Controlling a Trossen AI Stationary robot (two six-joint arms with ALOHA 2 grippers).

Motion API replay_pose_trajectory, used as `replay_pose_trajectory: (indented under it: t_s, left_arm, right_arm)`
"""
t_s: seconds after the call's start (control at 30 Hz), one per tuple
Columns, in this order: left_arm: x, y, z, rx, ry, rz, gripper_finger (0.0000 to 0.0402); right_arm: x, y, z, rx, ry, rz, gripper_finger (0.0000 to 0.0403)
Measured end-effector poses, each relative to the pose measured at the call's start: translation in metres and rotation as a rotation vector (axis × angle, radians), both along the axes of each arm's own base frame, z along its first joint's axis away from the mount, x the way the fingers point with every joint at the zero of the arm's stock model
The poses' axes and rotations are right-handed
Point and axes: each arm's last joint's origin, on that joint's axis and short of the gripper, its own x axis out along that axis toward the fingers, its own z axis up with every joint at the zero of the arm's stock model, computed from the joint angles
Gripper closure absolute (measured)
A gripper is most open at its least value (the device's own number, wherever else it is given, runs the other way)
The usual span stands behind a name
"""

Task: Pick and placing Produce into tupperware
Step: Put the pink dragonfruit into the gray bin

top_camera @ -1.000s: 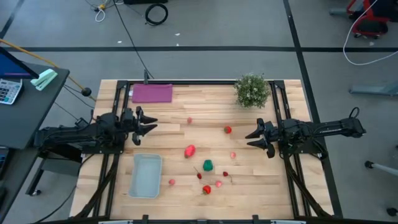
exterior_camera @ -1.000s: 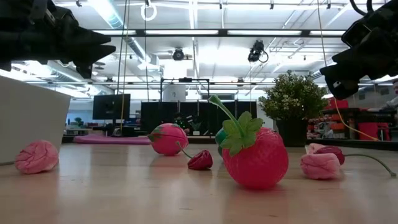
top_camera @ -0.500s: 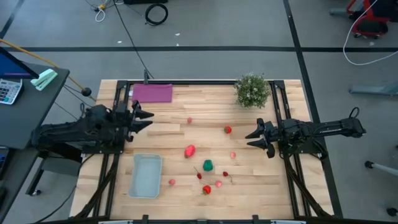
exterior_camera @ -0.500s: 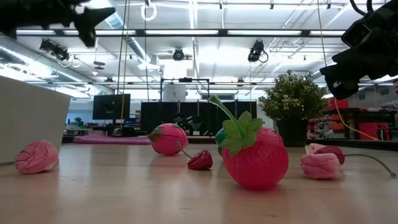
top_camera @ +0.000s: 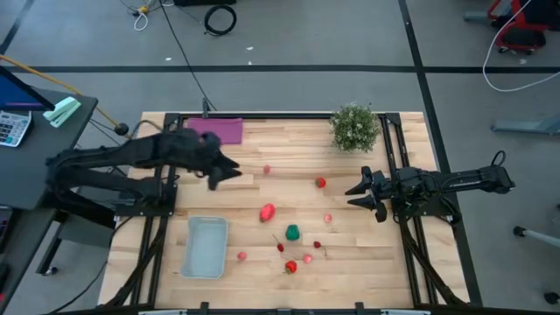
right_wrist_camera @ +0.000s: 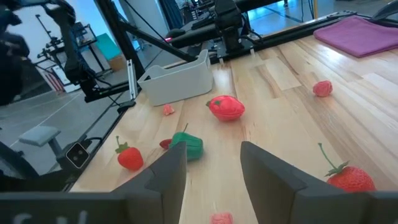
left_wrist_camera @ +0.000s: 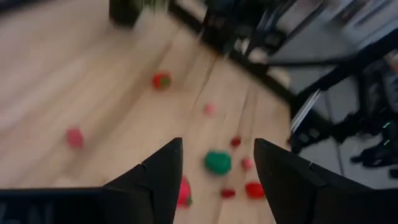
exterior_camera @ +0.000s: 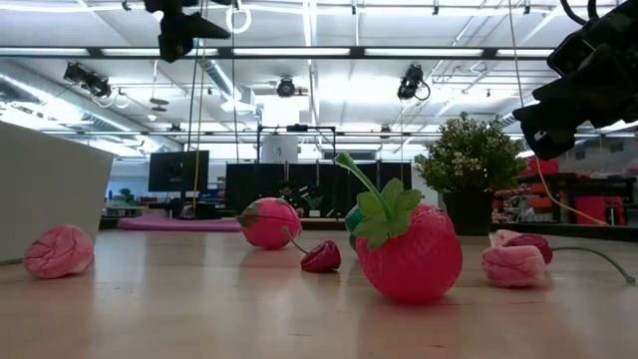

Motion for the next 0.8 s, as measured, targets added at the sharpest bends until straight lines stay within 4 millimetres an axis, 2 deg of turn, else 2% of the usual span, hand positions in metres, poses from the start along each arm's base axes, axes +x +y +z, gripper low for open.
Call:
replay_pose_trajectory:
  t_s: [0.17, 0.43, 0.63, 0.8]
  left_arm:
    - [0.040, -0.009, -0.015, -0.086, 0.244, -0.012, 0.0201]
    - [0.098, -0.021, -0.063, -0.122, 0.482, -0.029, 0.0204]
    - [0.119, -0.028, -0.103, -0.121, 0.622, -0.045, 0.0198]
    - [0.128, -0.035, -0.123, -0.126, 0.681, -0.073, 0.0196]
  right_arm:
    - [0.000, 0.000, 0.000, 0.000, 0.000, 0.001, 0.0243]
    - [0.000, 0.000, -0.001, 0.000, 0.006, 0.000, 0.0243]
    - [0.000, 0.000, -0.001, 0.000, 0.006, 0.000, 0.0243]
    - [0.000, 0.000, -0.001, 0.000, 0.006, 0.000, 0.0243]
